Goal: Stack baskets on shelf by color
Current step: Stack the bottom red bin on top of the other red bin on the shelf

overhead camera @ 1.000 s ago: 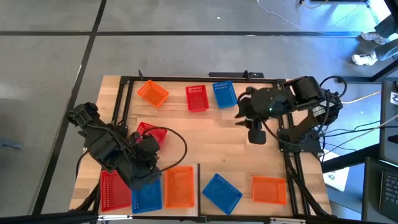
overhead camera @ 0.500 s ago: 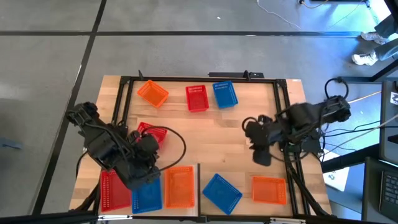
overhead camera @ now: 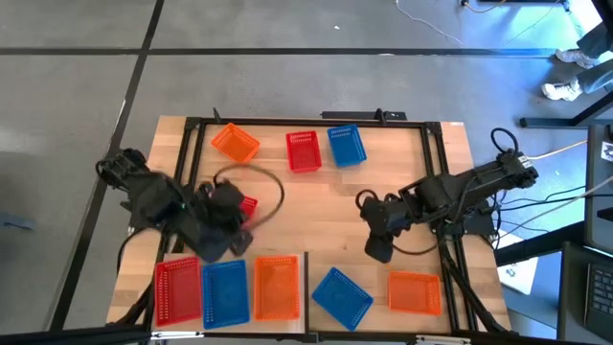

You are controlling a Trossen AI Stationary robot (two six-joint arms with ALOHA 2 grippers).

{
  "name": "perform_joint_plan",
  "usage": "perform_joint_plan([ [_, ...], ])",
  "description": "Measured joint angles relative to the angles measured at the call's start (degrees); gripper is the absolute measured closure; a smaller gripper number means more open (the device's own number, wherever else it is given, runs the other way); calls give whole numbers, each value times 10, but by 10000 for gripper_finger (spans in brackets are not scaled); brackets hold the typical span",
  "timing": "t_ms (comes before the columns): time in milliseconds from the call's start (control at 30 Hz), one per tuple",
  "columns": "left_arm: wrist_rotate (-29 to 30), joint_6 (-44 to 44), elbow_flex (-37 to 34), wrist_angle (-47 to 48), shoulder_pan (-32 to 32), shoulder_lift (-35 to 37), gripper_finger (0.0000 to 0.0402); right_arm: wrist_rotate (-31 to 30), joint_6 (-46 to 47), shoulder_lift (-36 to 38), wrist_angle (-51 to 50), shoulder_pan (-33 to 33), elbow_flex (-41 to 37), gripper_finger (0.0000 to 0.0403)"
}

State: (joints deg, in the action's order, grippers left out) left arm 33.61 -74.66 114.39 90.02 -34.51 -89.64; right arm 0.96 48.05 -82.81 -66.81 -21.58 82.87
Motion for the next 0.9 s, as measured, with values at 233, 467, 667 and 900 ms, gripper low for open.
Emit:
perform_joint_plan([
  [233, -90, 107, 0, 0, 120, 40, 342, 2, -95, 1, 0, 37, 0, 290],
  [467, -246, 185, 0, 0, 272, 48, 342, 2, -180, 1, 1, 75, 0, 290],
  [667, -315, 240, -40, 0, 371, 45, 342, 2, -217, 18, 1, 100, 5, 290],
  [900, -348, 325, -208, 0, 429, 100, 342, -24, -213, 68, 6, 117, 25, 290],
])
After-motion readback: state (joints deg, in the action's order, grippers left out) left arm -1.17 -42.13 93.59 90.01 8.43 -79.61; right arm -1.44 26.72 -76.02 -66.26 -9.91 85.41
